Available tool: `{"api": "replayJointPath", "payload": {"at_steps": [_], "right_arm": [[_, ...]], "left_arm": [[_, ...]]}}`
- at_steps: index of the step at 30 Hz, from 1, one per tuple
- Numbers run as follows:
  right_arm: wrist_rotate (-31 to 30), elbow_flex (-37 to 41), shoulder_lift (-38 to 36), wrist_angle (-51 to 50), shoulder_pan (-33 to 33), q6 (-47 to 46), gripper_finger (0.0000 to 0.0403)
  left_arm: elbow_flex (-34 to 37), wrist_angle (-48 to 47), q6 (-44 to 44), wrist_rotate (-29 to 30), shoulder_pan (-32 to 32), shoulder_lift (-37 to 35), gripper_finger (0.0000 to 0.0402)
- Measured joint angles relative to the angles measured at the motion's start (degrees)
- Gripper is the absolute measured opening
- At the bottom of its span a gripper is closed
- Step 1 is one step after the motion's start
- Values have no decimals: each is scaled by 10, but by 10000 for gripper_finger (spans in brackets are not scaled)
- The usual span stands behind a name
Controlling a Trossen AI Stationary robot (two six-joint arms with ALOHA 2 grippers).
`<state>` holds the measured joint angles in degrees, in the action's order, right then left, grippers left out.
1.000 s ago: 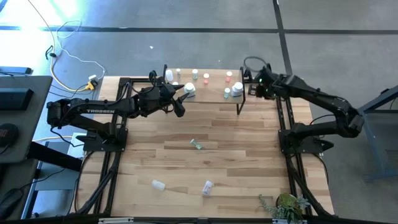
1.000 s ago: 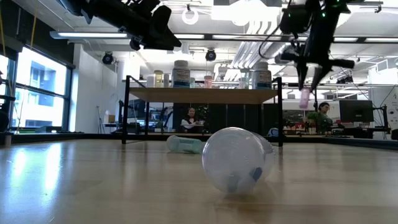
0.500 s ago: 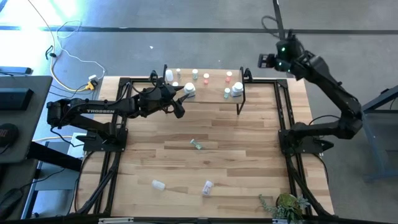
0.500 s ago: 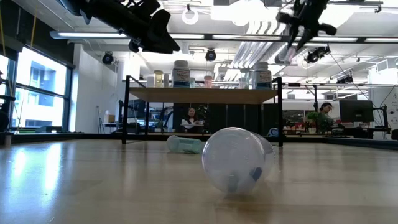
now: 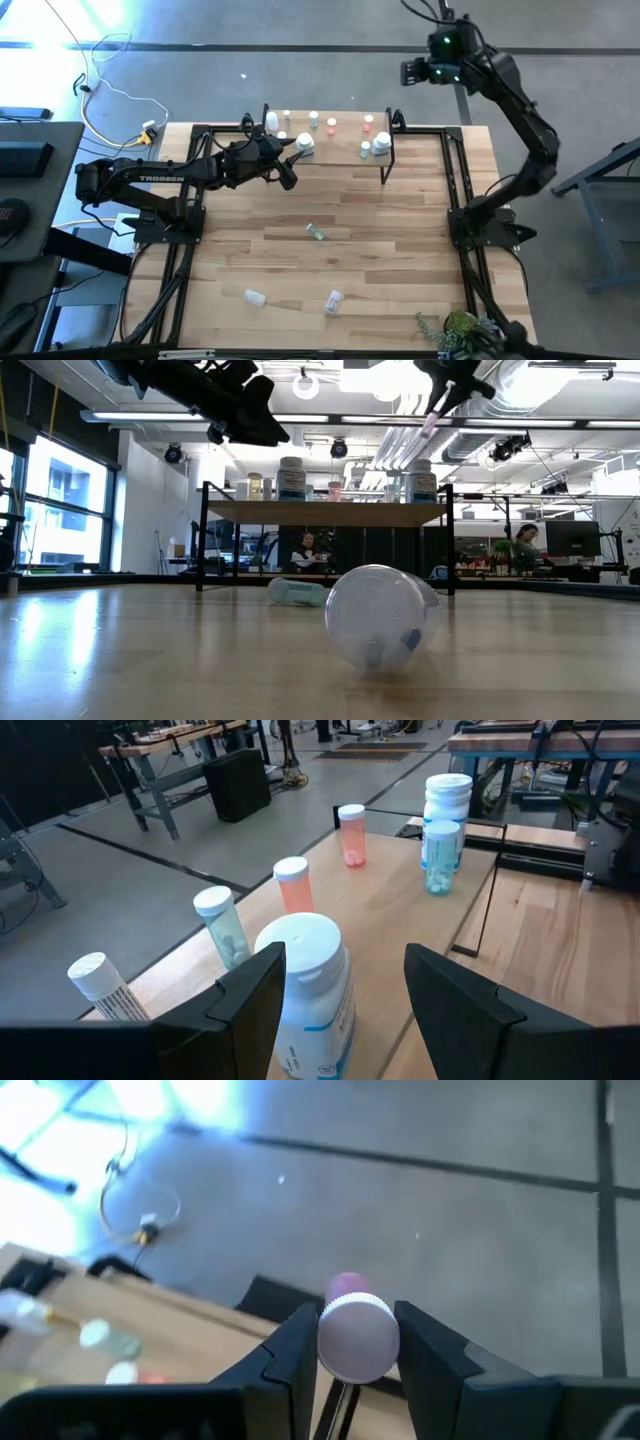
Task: Pick and place medicine bottles onto shelf by color
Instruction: Put the purple pill bottle on the shelf
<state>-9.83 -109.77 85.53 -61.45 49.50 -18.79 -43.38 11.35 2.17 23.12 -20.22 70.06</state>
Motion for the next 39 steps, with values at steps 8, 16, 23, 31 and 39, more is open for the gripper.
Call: {"api": "replayJointPath", "payload": {"at_steps": [8,16,23,31,39], "right_arm": [[66,-83,95,-84,-7,24,101],[85,-105,153,-138,-30,45,101],[103,-105,194,-183,-30,60,101],[109,-105,229,-198,-30,73,101],[120,-105,257,-198,-30,73,101]], "left_arm": [[0,0,0,0,0,0,195],[0,0,0,0,0,0,195],[0,0,0,1,0,0,195],[0,-1,0,1,0,0,195],[0,-10,0,0,0,0,195]]}}
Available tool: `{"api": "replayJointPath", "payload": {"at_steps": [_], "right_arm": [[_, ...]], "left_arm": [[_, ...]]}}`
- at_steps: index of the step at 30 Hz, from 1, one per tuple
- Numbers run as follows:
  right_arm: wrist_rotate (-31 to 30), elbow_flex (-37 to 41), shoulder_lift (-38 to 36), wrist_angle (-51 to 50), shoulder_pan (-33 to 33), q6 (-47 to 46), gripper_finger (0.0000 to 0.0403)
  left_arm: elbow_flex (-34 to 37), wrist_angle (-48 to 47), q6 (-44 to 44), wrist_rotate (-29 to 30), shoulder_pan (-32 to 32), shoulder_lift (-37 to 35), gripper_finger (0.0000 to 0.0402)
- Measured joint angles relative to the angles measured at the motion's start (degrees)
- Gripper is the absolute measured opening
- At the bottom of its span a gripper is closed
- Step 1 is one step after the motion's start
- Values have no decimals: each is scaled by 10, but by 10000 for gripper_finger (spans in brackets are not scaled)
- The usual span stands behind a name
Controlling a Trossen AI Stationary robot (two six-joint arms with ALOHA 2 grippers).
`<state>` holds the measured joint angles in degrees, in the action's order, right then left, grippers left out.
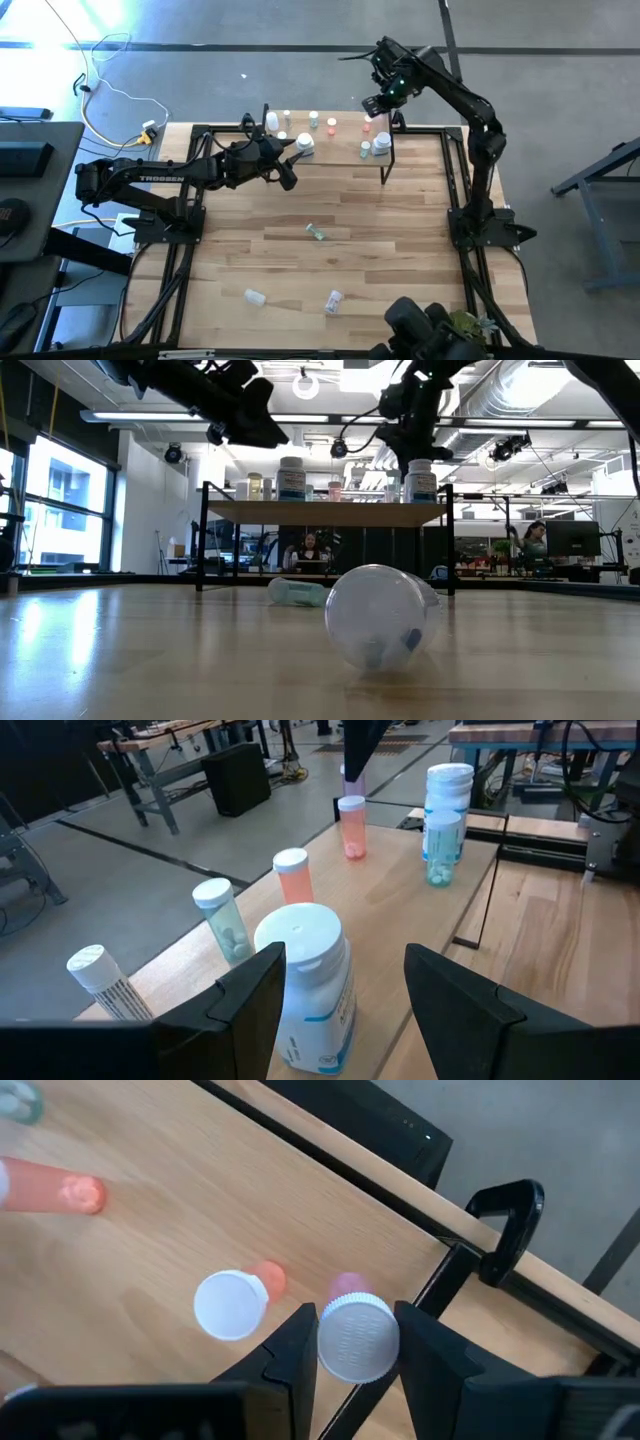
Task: Pick and place medicine bottles onto shelf by color
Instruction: Put the purple pill bottle on the shelf
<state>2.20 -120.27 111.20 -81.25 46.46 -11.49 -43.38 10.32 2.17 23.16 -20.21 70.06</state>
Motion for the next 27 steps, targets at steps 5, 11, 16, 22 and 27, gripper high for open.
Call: {"api": "replayJointPath", "payload": {"at_steps": [5,11,16,22,27], "right_arm": [[0,0,8,0,0,-1,101],[0,0,19,-2,-2,-1,101],[5,0,27,-5,-5,0,101],[5,0,29,-8,-5,0,101],[5,0,29,-13,-5,15,103]], "left_arm": [[0,-3,0,0,0,0,195],[0,-3,0,0,0,0,195],[0,-3,0,0,0,0,195],[0,-3,0,1,0,0,195],[0,-3,0,2,0,0,195]]}}
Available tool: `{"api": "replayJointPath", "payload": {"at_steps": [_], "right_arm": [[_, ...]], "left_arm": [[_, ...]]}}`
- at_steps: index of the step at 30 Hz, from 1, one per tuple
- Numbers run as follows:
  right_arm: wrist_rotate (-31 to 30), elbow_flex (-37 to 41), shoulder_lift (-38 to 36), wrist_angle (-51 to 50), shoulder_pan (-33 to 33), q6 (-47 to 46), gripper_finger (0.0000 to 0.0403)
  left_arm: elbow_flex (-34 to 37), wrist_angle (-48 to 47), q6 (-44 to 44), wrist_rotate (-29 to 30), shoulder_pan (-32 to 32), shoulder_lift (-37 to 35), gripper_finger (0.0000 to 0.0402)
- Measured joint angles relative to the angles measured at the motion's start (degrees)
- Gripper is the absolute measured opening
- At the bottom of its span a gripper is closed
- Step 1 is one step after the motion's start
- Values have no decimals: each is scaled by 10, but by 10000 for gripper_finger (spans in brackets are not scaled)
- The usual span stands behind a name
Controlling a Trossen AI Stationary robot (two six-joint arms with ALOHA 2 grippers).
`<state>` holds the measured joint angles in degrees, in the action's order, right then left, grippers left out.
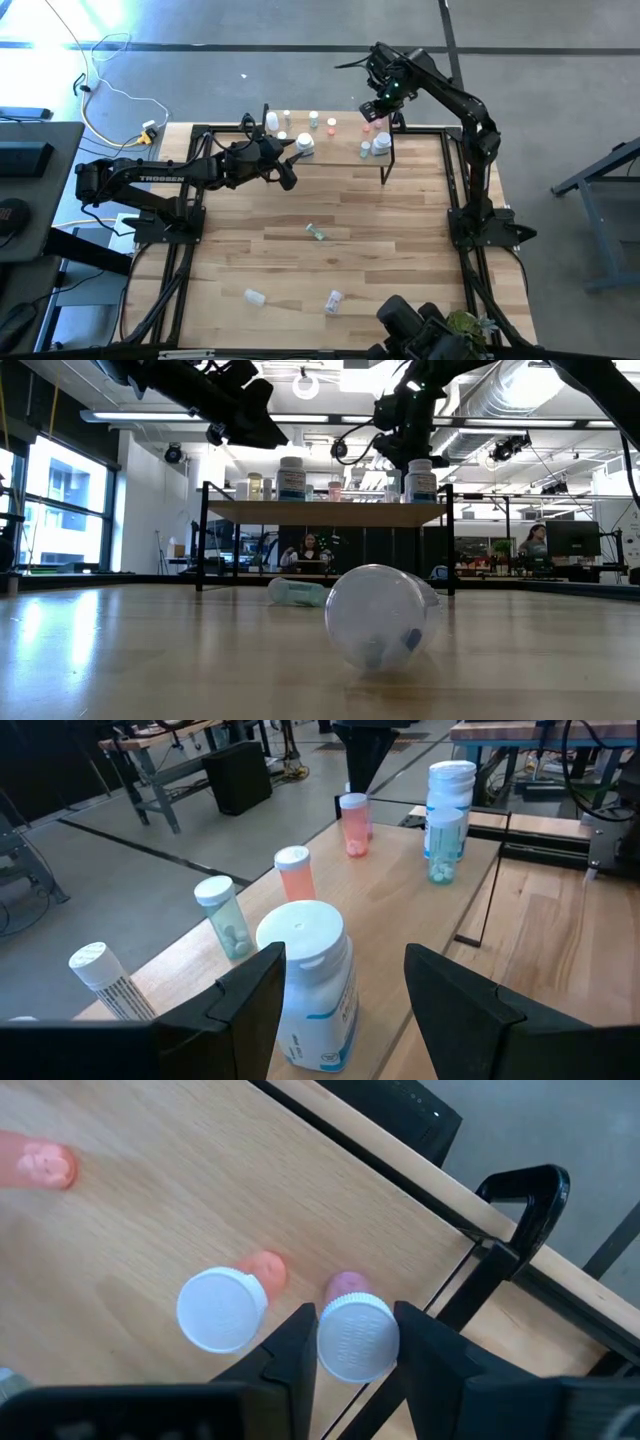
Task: Pick and place medicine bottles onto shelf by color
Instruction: Put the purple pill bottle on the shelf, then put the white pill bottle on the shelf
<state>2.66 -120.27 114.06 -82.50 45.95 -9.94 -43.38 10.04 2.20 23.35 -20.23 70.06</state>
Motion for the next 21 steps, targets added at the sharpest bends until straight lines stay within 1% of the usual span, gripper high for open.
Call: {"api": "replayJointPath", "payload": {"at_steps": [11,21], "right_arm": [[0,0,0,9,2,14,157],[0,0,-4,11,17,17,161]], "left_arm": [[0,0,0,0,0,0,195],[0,0,0,0,0,0,195]]}}
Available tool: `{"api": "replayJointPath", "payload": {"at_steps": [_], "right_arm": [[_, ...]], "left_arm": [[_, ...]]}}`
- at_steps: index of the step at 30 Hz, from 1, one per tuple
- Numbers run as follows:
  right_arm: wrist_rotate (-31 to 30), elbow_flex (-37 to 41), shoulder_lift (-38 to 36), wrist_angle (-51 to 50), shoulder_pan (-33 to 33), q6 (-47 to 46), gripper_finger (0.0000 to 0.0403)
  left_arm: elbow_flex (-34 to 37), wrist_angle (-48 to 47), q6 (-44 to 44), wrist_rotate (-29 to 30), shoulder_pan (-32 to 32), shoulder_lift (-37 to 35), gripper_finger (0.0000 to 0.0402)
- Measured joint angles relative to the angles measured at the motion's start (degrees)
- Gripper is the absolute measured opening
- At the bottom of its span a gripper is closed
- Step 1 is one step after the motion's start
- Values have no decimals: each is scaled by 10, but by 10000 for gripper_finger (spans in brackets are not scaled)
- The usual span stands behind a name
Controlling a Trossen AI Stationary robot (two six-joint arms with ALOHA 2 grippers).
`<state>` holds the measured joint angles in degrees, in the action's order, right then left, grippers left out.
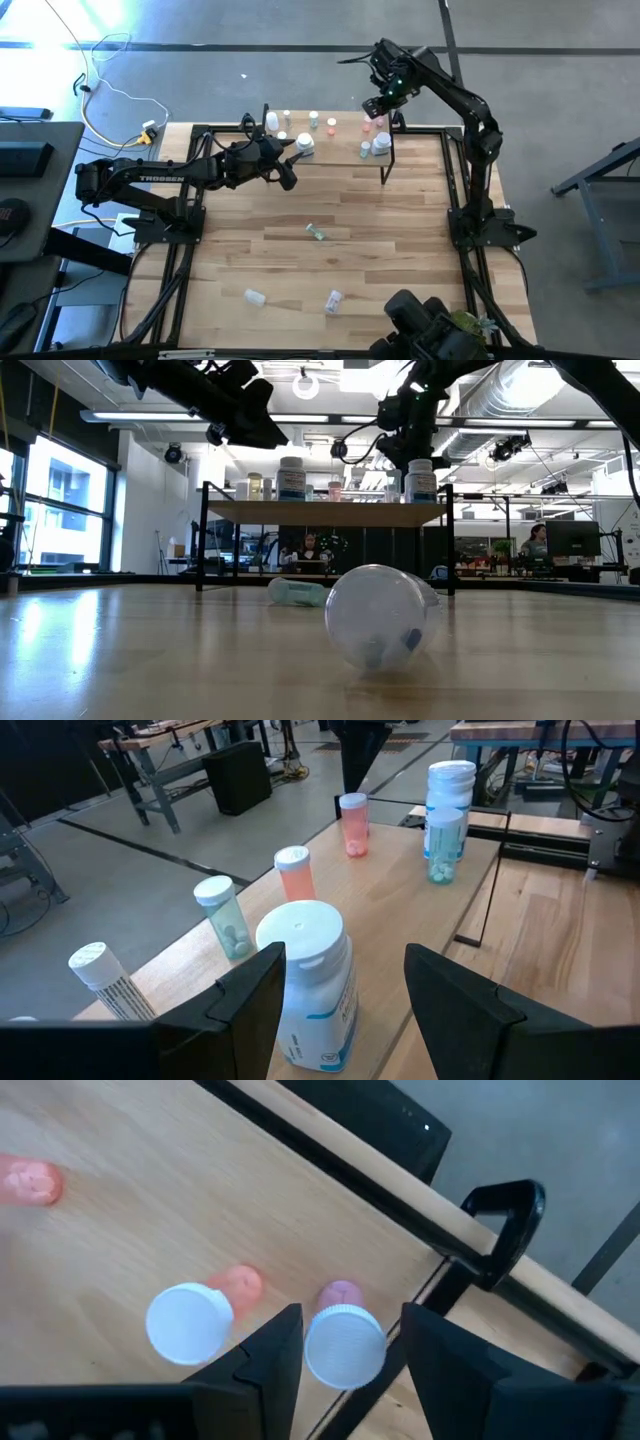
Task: Pick and place medicine bottles onto shelf by color
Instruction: Put the white pill bottle on the shelf
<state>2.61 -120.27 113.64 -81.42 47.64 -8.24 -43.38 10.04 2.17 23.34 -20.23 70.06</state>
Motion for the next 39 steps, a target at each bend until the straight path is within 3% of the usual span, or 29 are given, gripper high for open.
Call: {"api": "replayJointPath", "payload": {"at_steps": [11,22,30,39], "right_arm": [[0,0,-38,27,0,43,161],[0,0,-94,29,0,50,161],[0,0,-145,29,-6,4,161],[0,0,-187,22,-53,-24,161]], "left_arm": [[0,-29,-21,-1,16,0,195],[0,-110,-85,-6,87,0,195],[-62,-302,-125,-26,147,0,195],[-88,-446,-205,-119,260,0,195]]}}
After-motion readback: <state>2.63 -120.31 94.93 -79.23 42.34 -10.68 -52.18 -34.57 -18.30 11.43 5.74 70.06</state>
